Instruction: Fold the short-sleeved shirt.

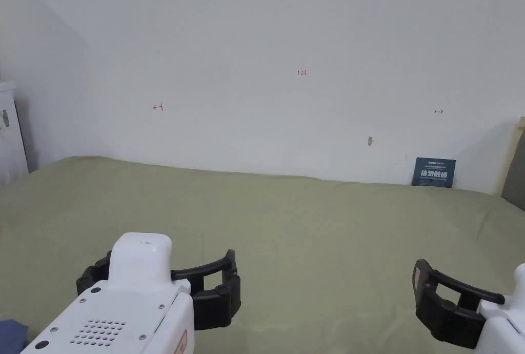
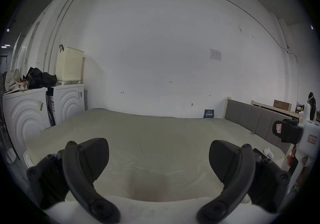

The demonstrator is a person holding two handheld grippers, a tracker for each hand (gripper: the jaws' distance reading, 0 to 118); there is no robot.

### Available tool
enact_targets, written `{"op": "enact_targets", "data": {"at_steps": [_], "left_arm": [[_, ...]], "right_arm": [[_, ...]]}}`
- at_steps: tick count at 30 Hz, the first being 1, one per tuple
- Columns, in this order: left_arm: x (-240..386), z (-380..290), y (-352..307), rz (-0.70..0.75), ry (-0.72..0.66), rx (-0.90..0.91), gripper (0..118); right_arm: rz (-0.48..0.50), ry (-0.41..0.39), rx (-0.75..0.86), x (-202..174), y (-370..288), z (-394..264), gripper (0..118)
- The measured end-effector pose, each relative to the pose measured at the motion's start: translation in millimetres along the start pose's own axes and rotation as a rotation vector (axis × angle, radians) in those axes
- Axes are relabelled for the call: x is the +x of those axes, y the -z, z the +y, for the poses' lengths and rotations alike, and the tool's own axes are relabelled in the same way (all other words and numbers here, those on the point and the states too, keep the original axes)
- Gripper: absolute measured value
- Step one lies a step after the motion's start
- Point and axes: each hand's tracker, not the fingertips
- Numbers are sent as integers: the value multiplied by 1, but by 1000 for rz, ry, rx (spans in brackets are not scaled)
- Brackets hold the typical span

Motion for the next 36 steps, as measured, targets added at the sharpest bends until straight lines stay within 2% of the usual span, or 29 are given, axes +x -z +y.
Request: {"op": "enact_targets", "data": {"at_steps": [7,12,16,22,28,36], "left_arm": [[-2,2,1,-5,-26,-2,118],[0,2,1,-13,-24,-4,118],[3,2,2,-7,-7,-17,118],[5,3,3,-18,-10,-16,118],[3,10,3,-12,-11,-5,118],[3,13,2,-15,-17,-1,118]], "right_arm": [[49,13,-5,-6,-3,5,118],[34,138,-33,-2,3,8,118],[64,171,-121,3,5,7,118],[17,103,-111,-2,5,14,118],[15,109,-132,-3,7,34,118],[35,60,-181,-13,4,41,118]]}}
